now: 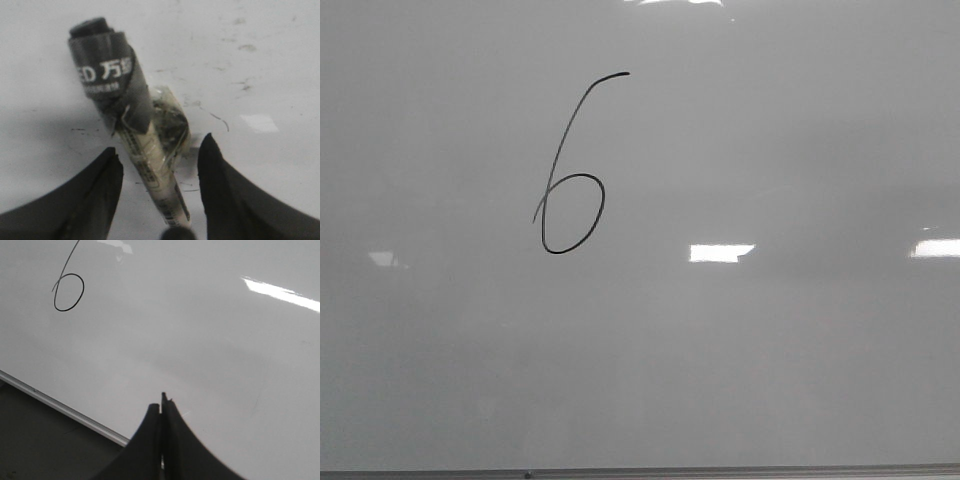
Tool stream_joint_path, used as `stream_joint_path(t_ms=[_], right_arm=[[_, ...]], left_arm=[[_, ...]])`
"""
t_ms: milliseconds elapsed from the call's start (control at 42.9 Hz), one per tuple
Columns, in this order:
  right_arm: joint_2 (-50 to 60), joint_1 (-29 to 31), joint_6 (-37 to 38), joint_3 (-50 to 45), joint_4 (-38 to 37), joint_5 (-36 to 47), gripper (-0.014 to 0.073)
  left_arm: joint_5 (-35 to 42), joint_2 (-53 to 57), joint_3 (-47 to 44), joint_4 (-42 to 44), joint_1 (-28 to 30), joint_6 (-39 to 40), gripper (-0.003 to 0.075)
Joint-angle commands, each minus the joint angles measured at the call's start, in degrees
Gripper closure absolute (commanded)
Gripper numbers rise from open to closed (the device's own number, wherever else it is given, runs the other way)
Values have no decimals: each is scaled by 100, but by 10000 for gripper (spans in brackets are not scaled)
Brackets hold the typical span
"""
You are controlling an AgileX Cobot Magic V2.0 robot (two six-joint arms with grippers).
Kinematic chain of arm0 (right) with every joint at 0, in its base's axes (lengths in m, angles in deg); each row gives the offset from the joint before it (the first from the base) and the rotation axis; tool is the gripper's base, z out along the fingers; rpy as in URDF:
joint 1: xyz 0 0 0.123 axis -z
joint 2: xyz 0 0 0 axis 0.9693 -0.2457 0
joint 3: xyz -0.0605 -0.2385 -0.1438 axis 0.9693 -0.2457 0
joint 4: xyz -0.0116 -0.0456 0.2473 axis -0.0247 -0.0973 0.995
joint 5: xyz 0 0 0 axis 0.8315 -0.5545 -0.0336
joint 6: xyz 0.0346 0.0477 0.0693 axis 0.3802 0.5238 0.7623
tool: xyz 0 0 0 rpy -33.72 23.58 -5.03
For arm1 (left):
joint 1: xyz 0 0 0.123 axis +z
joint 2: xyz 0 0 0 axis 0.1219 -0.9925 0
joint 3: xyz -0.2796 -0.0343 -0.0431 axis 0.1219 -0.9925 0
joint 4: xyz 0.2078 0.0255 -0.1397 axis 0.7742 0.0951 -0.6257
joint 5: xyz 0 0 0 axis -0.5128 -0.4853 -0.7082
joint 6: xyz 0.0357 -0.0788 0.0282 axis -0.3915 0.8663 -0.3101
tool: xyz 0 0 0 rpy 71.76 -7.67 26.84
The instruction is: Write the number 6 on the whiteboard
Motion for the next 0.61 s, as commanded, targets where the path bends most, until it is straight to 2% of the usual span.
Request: stream_joint_path(t_ms=[0,210,396,512,582], right_arm=[[-17,44,12,149,57,372,654],[-17,44,12,149,57,390,654],[-17,44,38,149,75,535,654],[-17,50,516,149,103,710,654],[4,56,694,137,104,895,654]], left_arm=[[354,149,155,-42,3,68,347],[-107,610,155,-42,3,68,347],[-617,1706,144,0,3,57,351],[-938,2515,121,0,-28,47,375],[-1087,3015,41,0,-136,-9,415]])
